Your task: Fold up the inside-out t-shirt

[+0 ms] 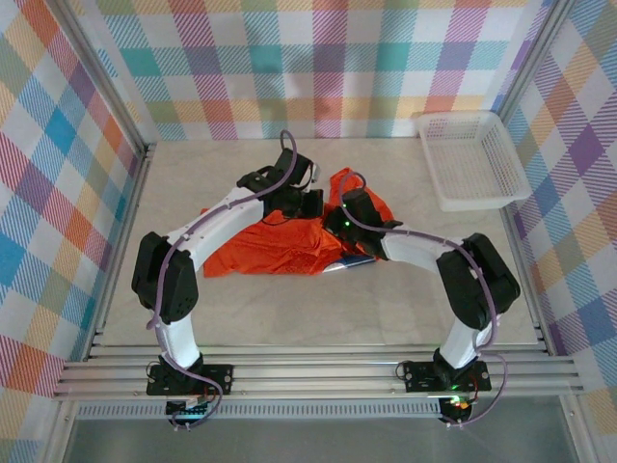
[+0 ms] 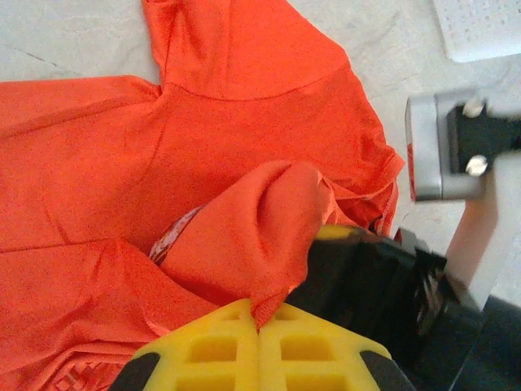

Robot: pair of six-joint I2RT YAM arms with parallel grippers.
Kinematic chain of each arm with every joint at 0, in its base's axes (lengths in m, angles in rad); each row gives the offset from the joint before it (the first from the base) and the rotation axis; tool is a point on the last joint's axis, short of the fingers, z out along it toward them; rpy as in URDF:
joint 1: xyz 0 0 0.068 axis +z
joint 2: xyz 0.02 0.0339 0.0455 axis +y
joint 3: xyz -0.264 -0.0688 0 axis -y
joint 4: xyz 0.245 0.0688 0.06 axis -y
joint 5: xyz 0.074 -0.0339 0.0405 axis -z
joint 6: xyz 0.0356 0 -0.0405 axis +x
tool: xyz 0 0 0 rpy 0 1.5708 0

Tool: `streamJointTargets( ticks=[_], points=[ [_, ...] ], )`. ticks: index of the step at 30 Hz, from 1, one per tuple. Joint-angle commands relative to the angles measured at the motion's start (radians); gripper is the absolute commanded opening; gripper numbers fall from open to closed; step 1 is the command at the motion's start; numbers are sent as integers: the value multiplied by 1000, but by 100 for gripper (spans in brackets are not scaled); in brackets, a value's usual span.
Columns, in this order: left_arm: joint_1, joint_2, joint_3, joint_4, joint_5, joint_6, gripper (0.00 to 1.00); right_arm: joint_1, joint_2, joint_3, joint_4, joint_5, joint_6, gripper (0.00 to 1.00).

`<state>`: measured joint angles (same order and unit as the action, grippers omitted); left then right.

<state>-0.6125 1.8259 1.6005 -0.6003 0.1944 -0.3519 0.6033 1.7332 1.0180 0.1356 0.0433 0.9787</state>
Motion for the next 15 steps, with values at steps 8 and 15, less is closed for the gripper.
streamJointTargets(
  ticks=[8,15],
  points=[
    [-1,-36,-29,6,13,-2,0,-6,73,91,17,7,4,5],
    [-1,-32,-17,13,25,-13,0,39,215,118,87,-32,124,27]
  ],
)
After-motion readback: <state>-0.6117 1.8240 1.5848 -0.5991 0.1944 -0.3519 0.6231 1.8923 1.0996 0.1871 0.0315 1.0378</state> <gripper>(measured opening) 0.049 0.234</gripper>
